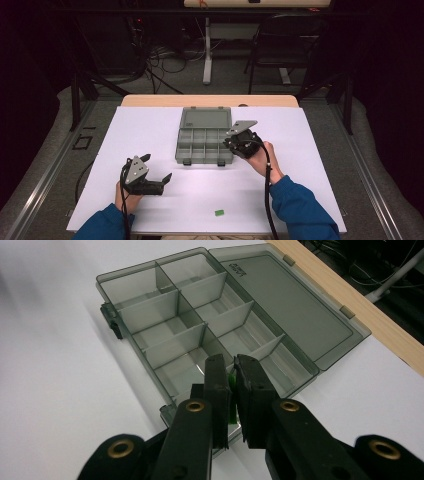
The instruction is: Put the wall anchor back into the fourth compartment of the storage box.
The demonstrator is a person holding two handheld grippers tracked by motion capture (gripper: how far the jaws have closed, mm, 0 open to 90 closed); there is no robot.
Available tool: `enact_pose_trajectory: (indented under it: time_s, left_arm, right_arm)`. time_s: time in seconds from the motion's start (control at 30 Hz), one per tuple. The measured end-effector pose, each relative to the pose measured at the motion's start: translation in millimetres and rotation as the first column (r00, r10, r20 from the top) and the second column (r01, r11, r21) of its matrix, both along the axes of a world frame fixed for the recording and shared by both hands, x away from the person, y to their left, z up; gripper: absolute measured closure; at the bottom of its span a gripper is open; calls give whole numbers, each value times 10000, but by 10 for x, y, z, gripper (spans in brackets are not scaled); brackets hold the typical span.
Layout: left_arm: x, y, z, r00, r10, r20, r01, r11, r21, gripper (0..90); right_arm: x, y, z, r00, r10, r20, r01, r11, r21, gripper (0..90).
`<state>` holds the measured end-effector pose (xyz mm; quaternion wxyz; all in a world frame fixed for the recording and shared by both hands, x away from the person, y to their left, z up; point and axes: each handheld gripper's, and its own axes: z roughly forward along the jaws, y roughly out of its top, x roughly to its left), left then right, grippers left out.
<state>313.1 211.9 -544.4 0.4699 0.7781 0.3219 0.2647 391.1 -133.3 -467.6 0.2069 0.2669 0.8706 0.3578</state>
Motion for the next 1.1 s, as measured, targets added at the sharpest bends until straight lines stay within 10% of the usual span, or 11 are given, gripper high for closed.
enact_pose_trajectory:
  time_s: [1.1]
  left_arm:
    - [7,1,-4,9999,114,-36,-114,9999,-105,1]
  right_arm:
    - [510,123,-46,9976,-468,-511,430,9965,-715,841]
